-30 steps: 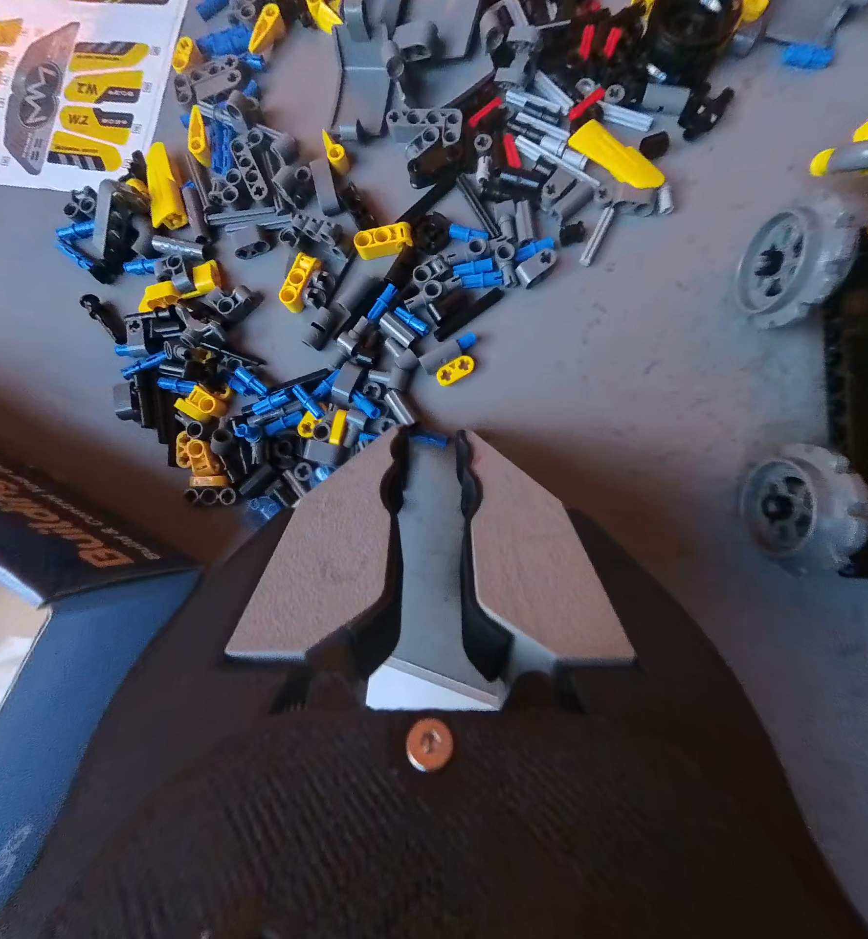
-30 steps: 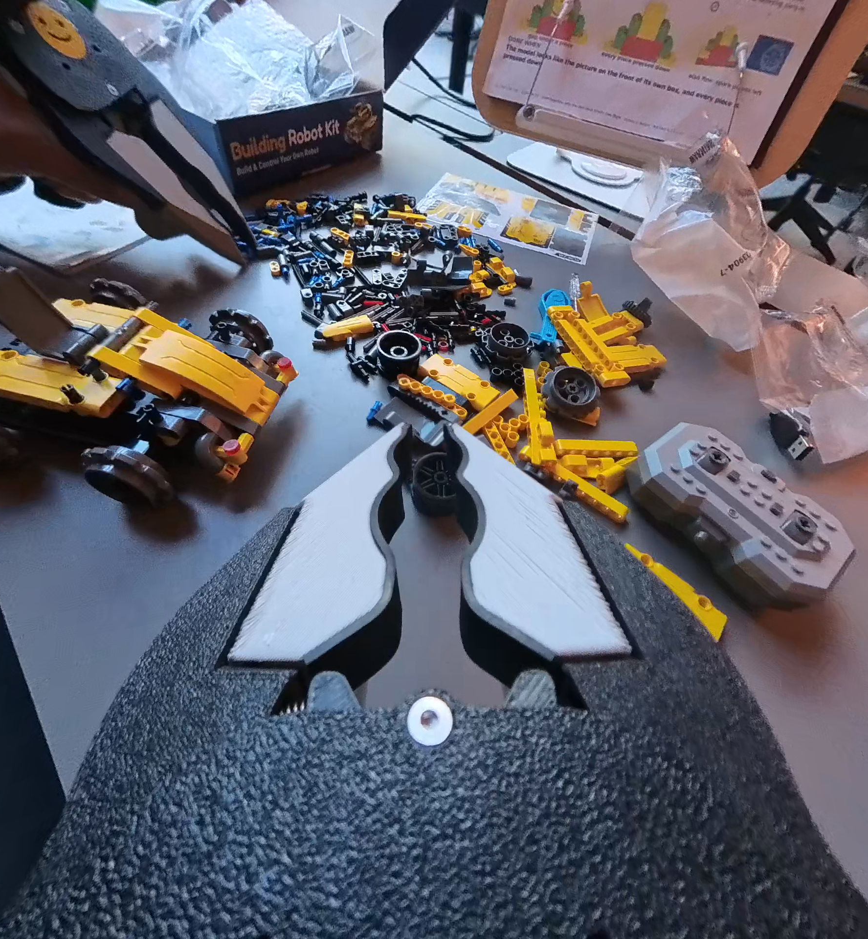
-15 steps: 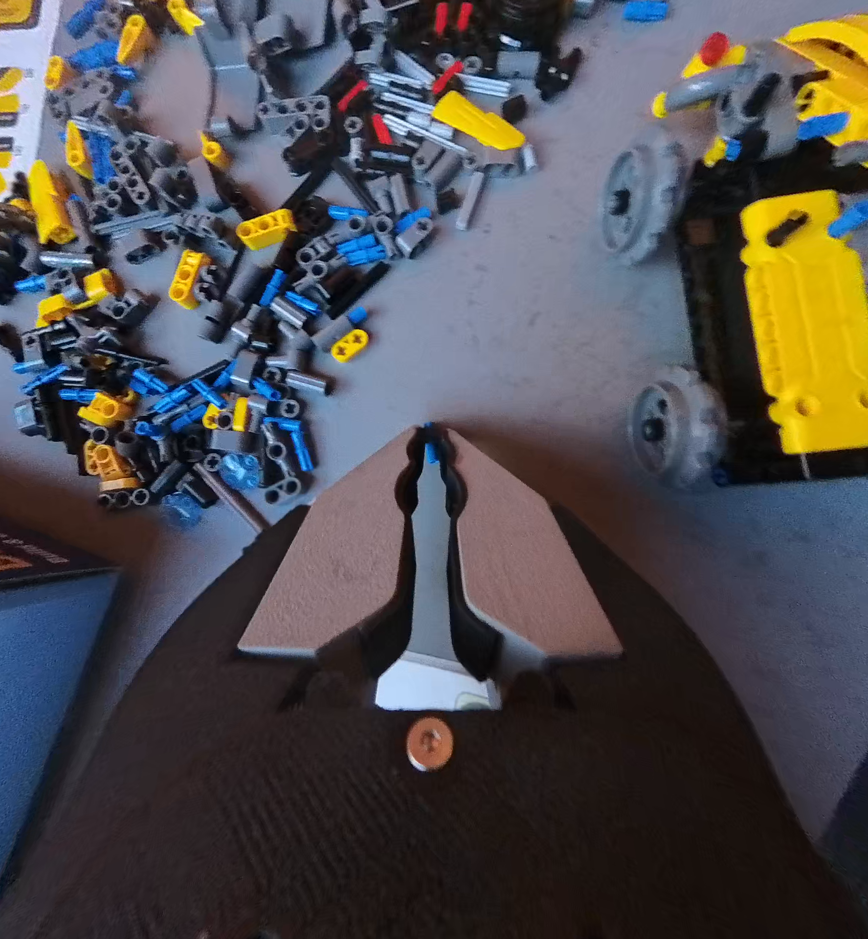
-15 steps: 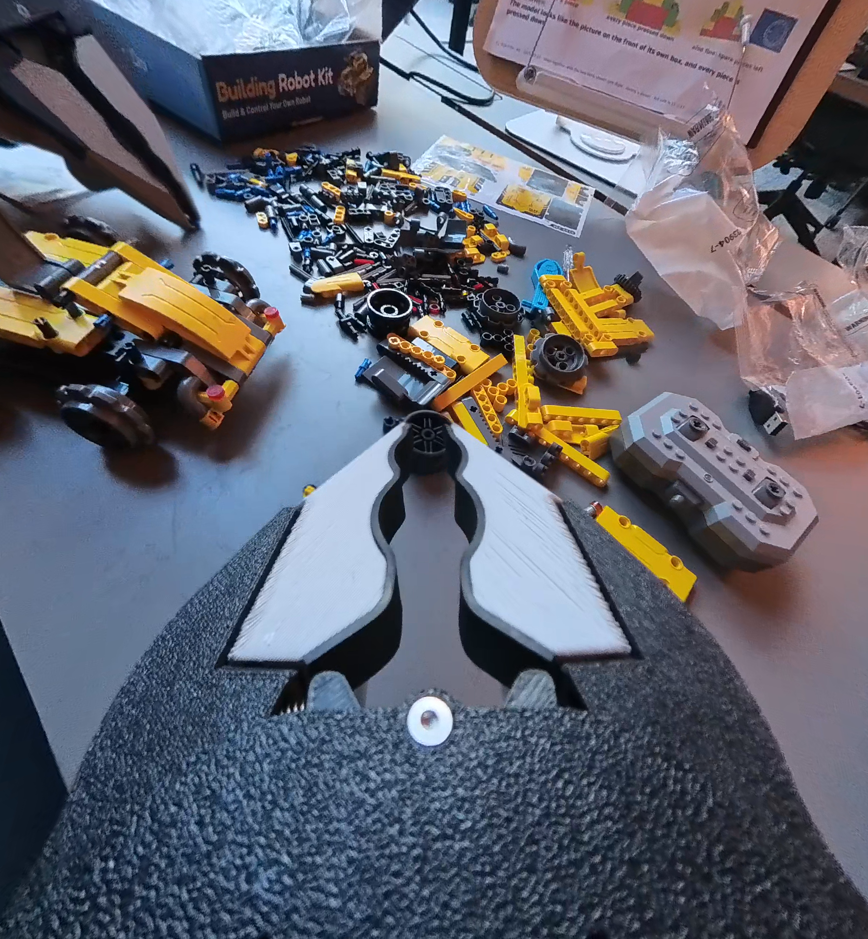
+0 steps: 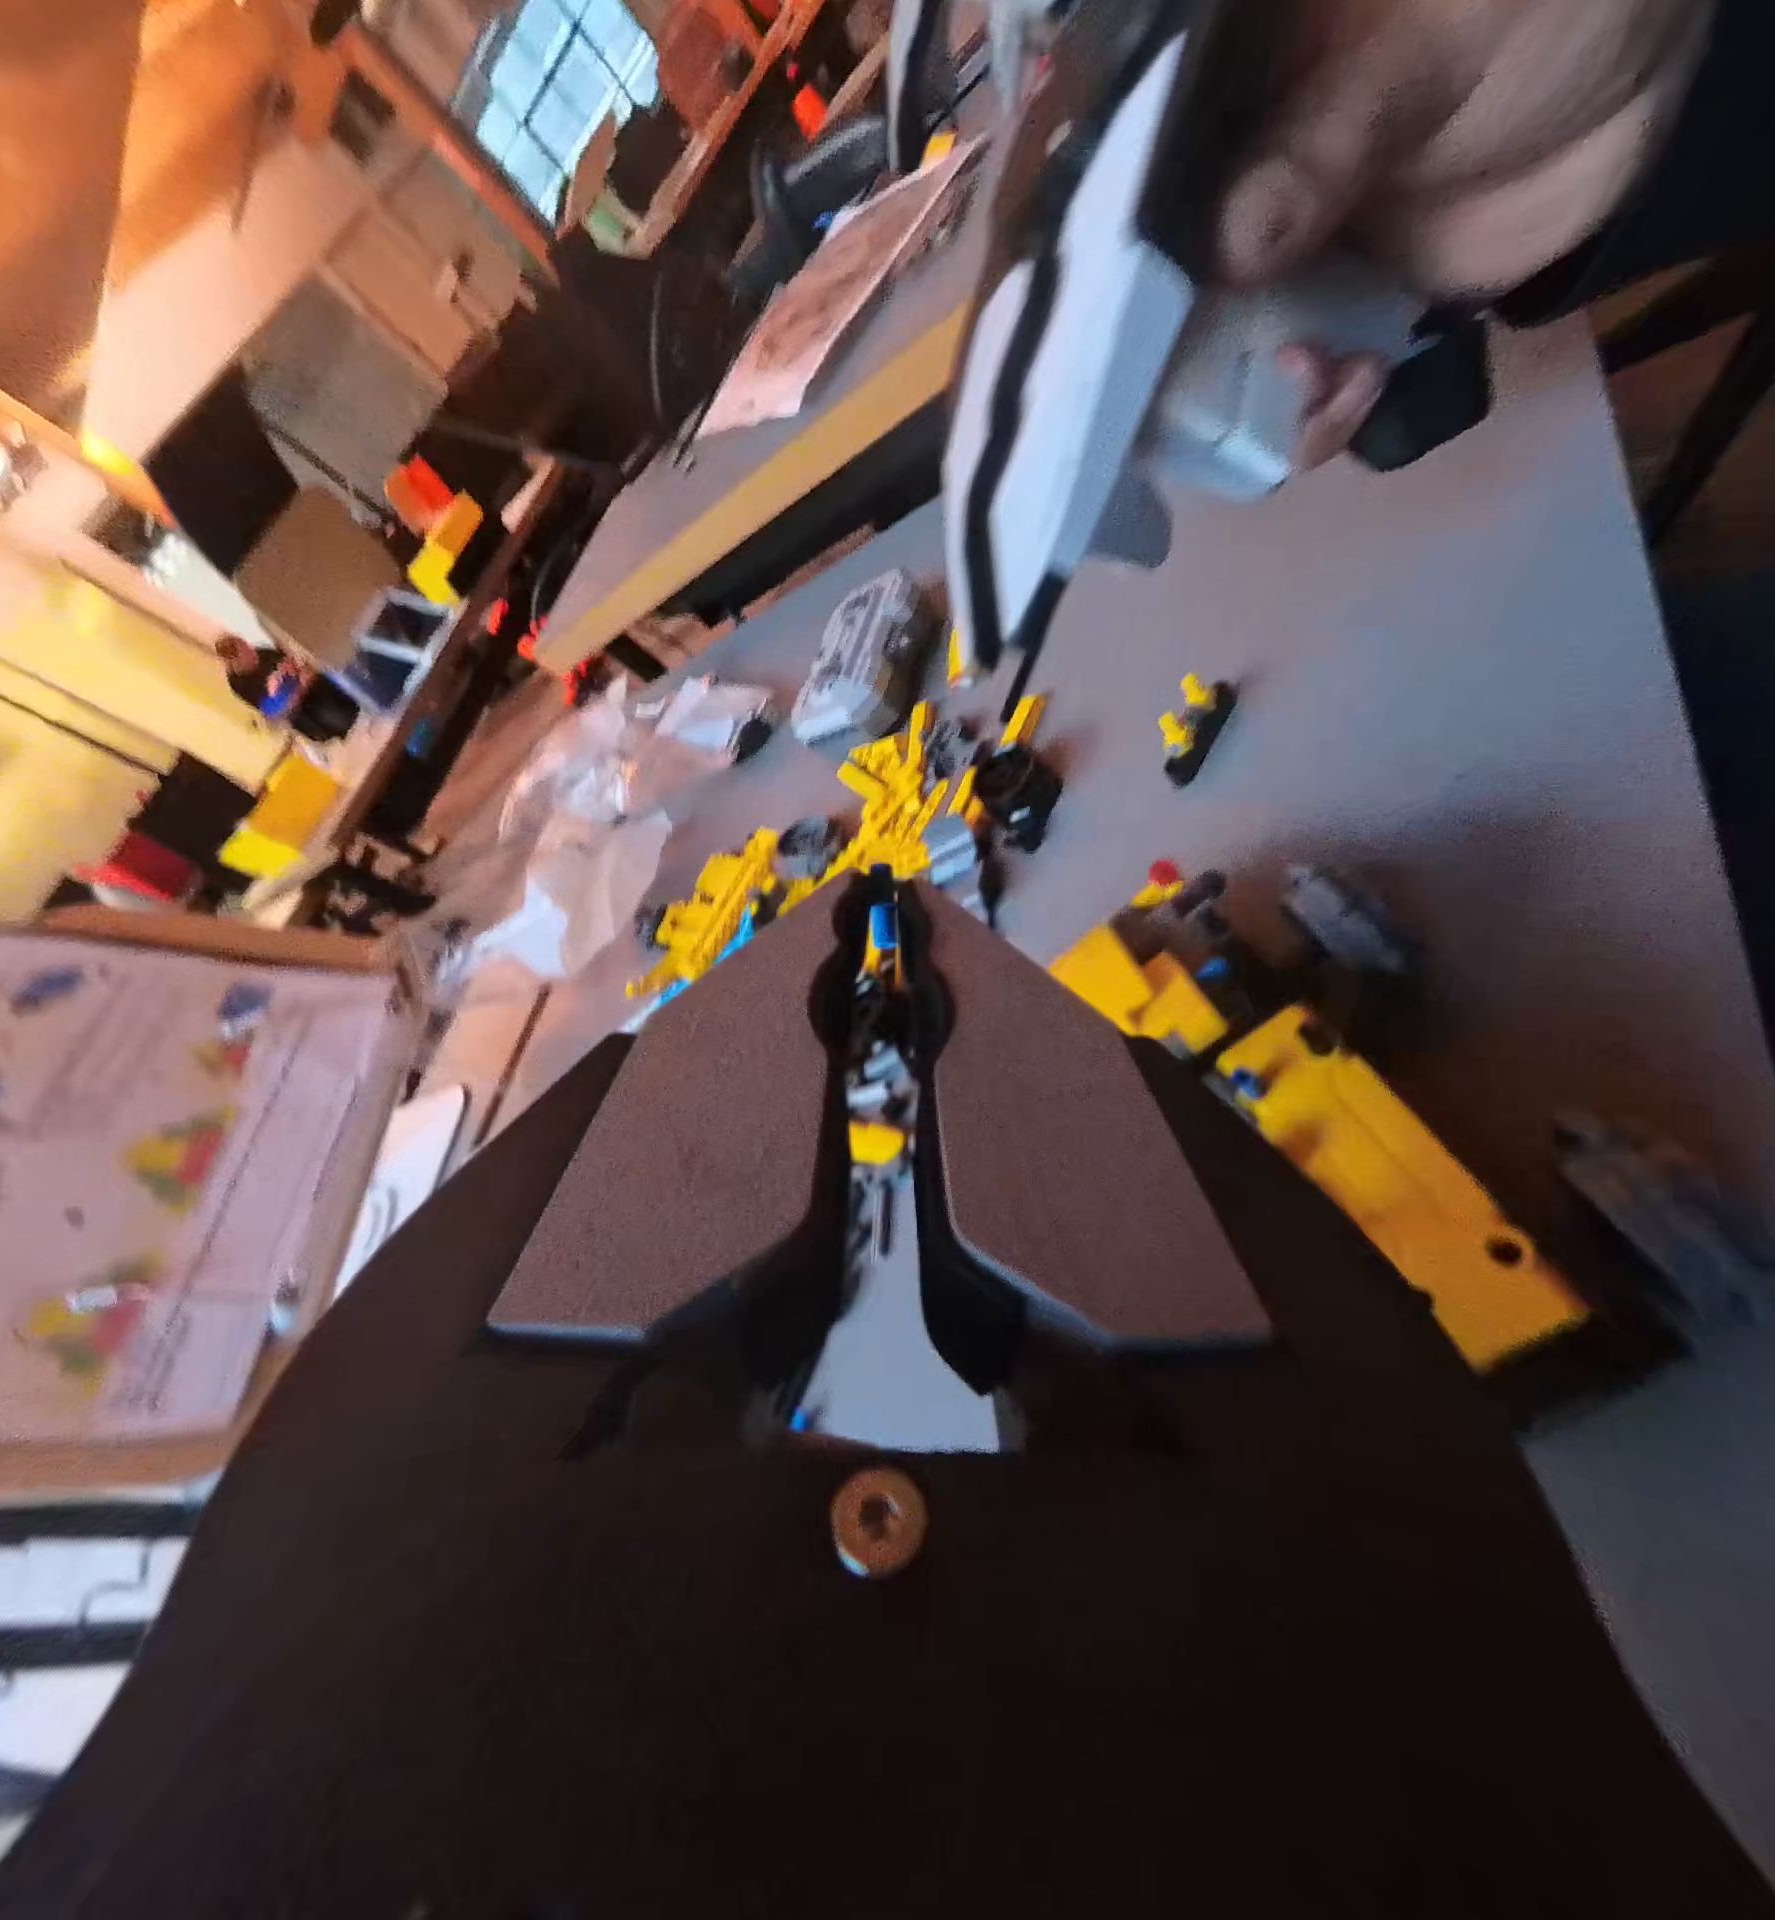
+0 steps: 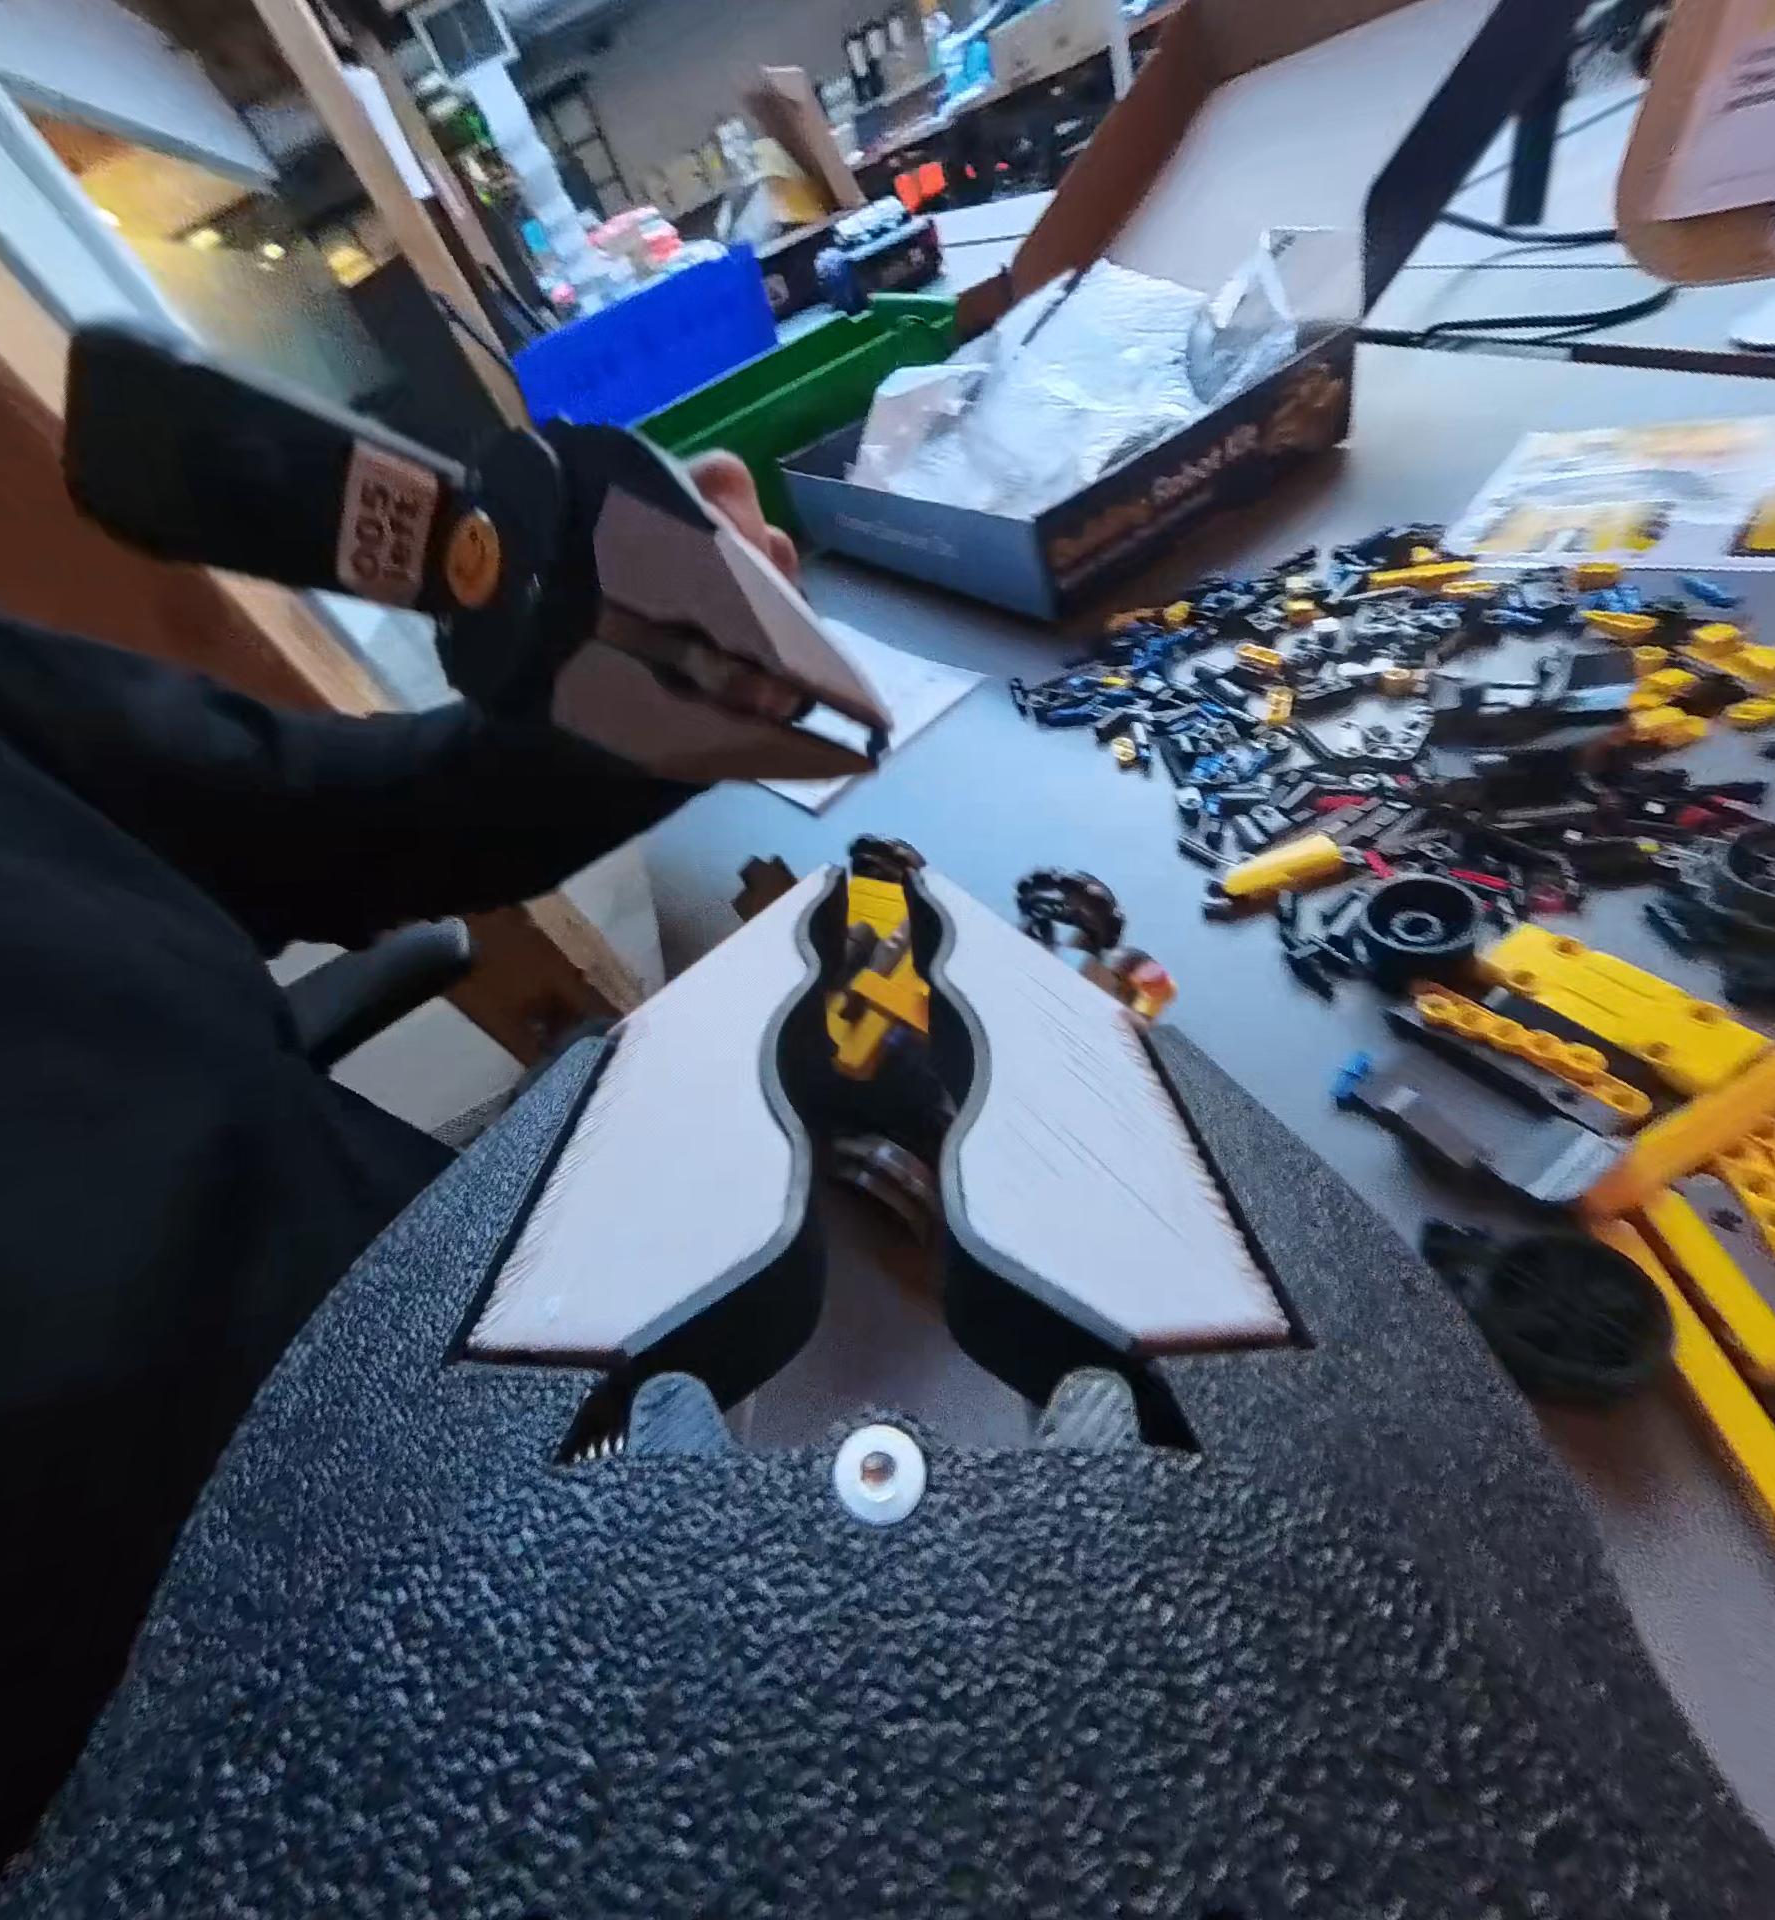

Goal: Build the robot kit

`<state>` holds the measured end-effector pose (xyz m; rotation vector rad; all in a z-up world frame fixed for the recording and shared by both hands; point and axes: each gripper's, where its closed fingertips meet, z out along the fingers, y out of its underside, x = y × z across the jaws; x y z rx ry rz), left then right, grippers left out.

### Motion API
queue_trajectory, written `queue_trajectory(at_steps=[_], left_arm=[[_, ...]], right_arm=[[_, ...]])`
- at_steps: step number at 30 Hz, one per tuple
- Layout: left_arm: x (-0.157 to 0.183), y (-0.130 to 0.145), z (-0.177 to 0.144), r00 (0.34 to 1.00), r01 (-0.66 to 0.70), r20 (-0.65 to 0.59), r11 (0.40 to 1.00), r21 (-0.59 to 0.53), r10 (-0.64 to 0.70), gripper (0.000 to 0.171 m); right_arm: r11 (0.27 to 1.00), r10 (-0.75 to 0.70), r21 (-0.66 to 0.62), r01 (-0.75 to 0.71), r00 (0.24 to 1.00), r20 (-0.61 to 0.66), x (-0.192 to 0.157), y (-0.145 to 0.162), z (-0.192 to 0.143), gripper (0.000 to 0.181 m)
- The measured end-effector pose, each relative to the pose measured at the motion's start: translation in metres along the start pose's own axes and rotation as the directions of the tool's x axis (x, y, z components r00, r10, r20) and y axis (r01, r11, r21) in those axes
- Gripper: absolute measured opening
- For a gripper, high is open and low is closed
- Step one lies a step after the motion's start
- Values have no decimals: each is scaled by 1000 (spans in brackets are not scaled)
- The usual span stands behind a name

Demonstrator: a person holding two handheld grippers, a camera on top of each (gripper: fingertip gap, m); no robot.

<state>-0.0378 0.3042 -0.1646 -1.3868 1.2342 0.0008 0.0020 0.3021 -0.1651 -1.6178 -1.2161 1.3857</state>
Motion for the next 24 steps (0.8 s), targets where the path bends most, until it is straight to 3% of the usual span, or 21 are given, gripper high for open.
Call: queue_trajectory(at_steps=[9,20,24], left_arm=[[23,-43,7,992,-127,0,990,59,127,2],[29,-46,11,989,-146,3,988,56,146,2],[29,-46,12,989,-149,10,987,60,149,1]], right_arm=[[989,137,40,-144,979,149,-22,-9,0,5],[988,147,24,-154,973,175,-27,-6,-1,3],[985,165,27,-172,972,167,-22,-6,-1,10]])
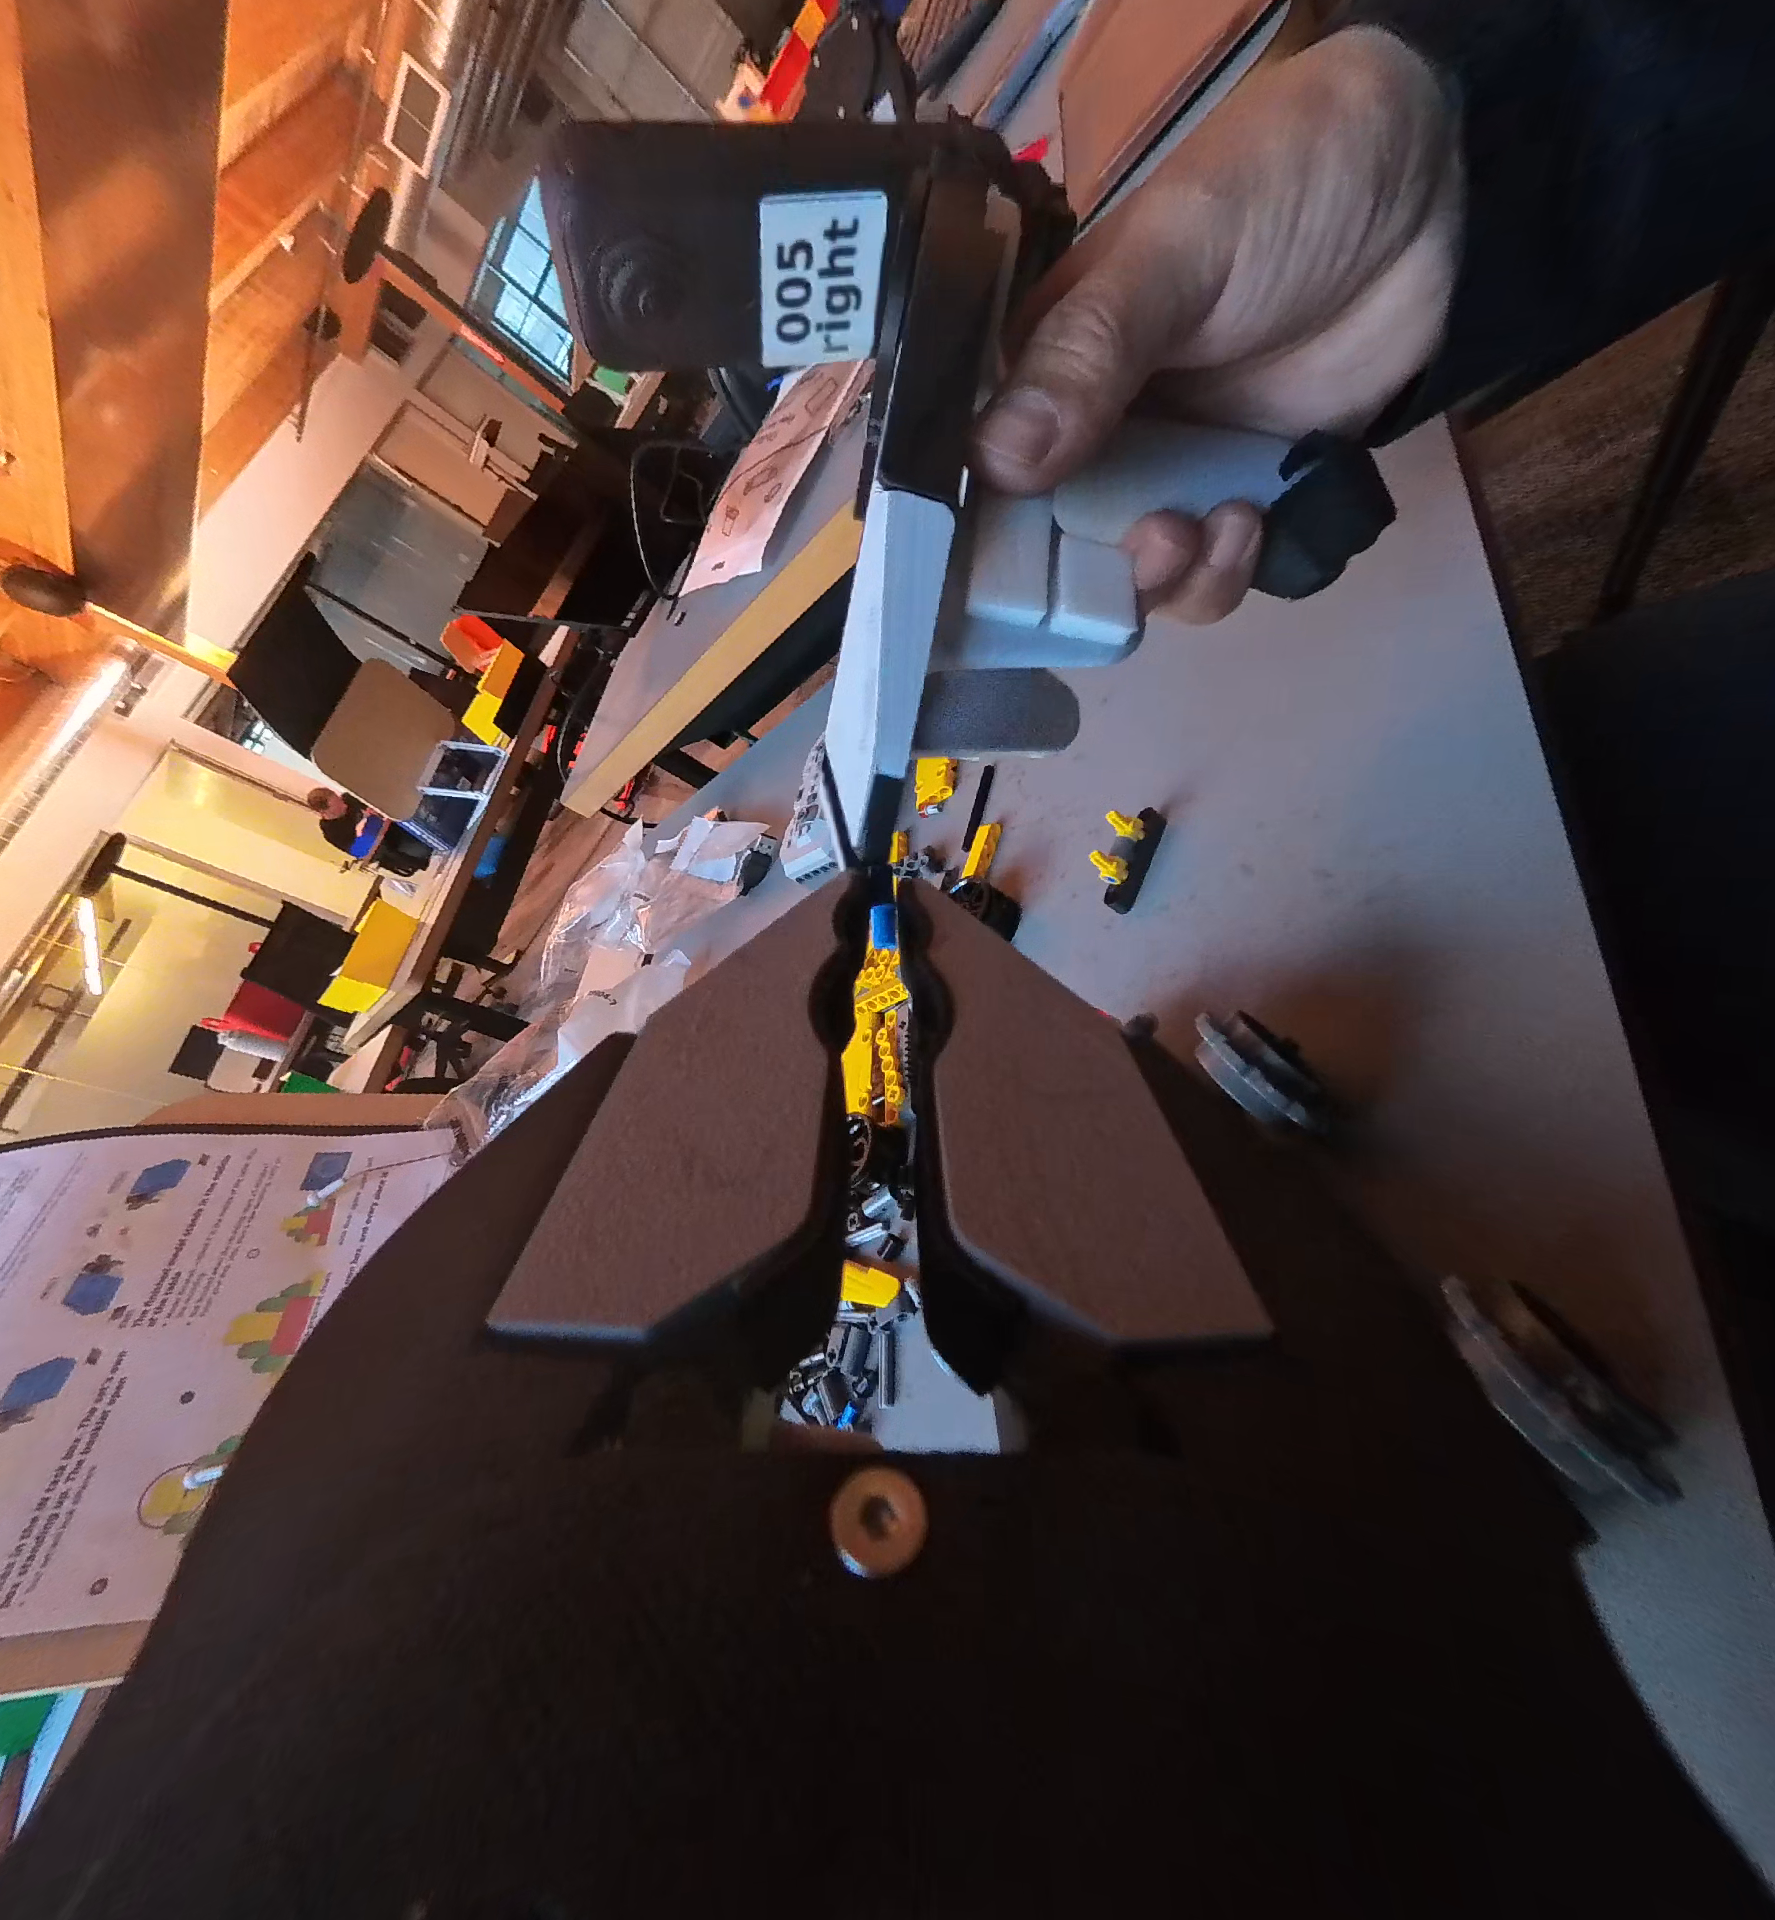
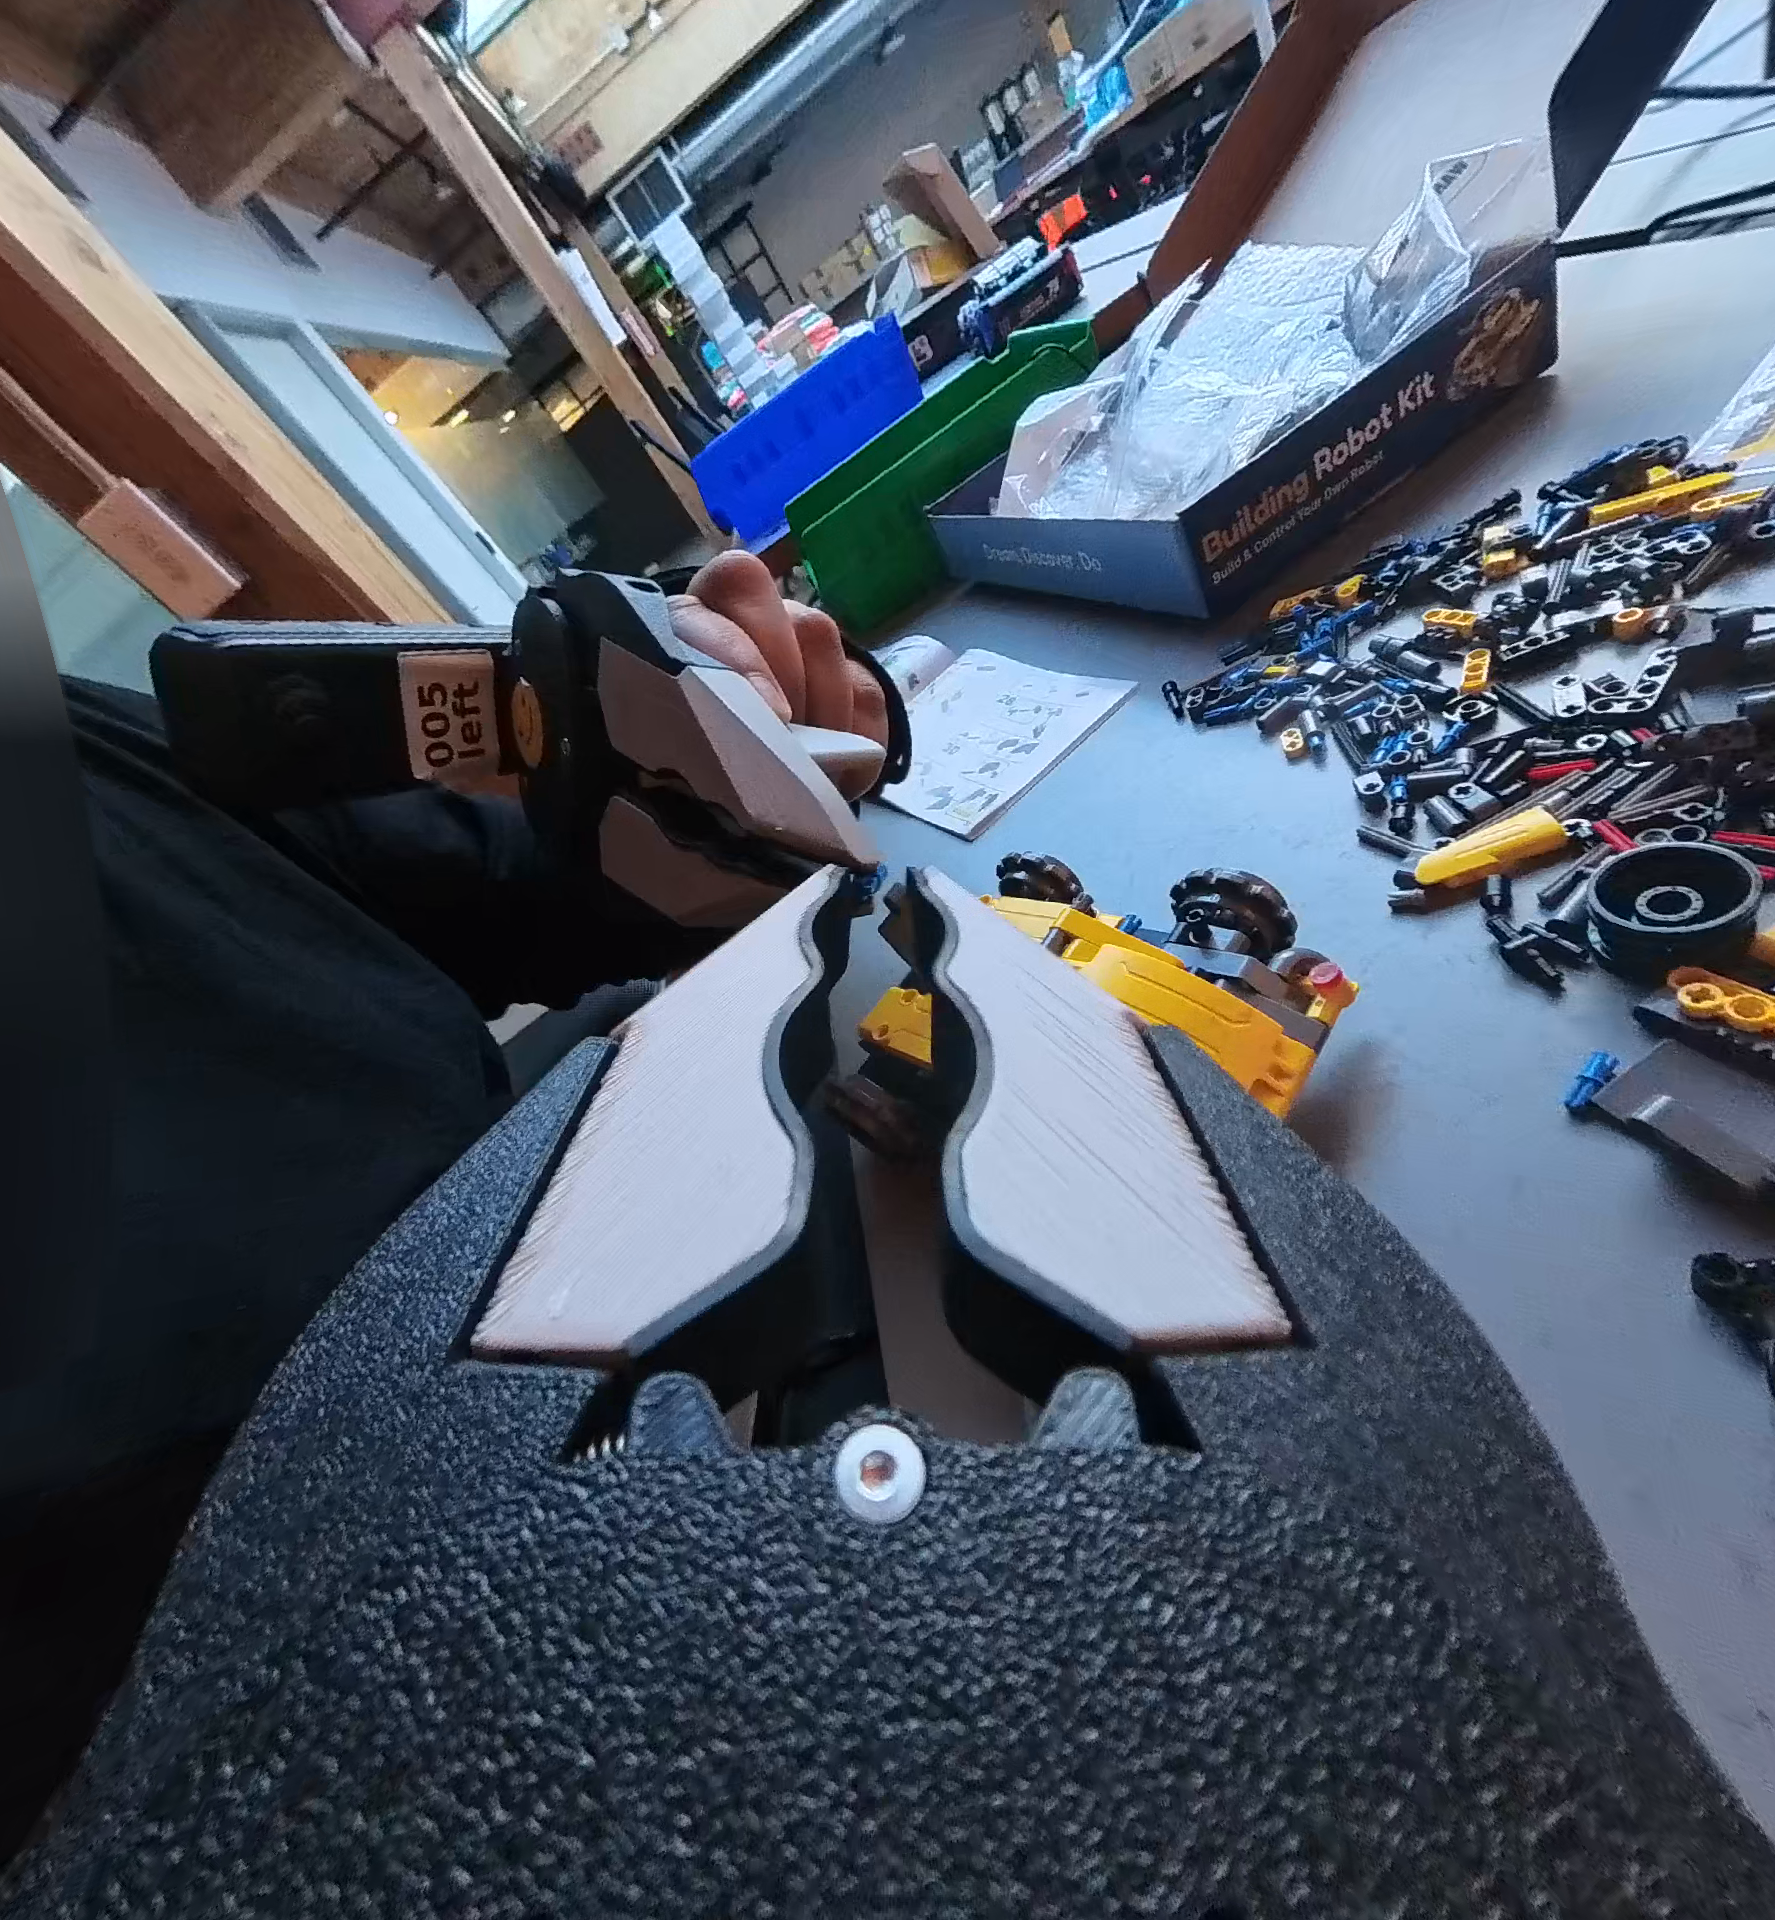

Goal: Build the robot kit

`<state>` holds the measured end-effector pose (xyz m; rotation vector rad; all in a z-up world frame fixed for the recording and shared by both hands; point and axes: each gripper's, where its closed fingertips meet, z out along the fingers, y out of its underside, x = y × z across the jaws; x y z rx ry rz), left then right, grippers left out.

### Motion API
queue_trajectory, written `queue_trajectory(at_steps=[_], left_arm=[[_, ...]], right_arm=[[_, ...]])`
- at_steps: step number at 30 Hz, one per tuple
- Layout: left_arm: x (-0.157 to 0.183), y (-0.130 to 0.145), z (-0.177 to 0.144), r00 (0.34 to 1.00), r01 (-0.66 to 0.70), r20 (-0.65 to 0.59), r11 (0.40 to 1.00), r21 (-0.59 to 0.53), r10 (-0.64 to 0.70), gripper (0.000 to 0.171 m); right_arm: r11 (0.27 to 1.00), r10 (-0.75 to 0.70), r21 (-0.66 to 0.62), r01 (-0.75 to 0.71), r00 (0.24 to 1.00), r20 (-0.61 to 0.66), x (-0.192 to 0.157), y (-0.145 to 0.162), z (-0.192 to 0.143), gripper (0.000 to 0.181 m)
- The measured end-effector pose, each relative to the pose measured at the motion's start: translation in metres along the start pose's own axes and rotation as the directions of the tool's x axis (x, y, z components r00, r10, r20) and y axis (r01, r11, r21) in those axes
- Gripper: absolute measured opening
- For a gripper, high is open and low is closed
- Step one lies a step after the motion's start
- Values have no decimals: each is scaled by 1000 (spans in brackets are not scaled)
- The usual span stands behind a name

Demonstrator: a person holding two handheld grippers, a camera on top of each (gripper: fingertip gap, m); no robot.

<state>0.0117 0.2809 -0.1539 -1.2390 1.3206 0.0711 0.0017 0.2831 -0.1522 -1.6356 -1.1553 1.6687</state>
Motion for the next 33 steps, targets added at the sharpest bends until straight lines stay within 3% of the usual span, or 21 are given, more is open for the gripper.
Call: queue_trajectory(at_steps=[20,25,30,33], left_arm=[[1,4,4,1000,15,-4,1000,1,-15,1],[3,7,7,995,101,-26,995,-11,-101,1],[0,24,18,960,275,-29,958,-80,-278,17],[-4,36,17,926,372,-16,921,-118,-376,22]], right_arm=[[1000,12,-9,-11,1000,17,2,4,2,3],[1000,4,-14,-4,1000,2,5,6,0,3],[1000,22,-6,-23,996,-88,32,7,-14,3],[997,-30,-74,10,959,-281,77,17,-43,3]])
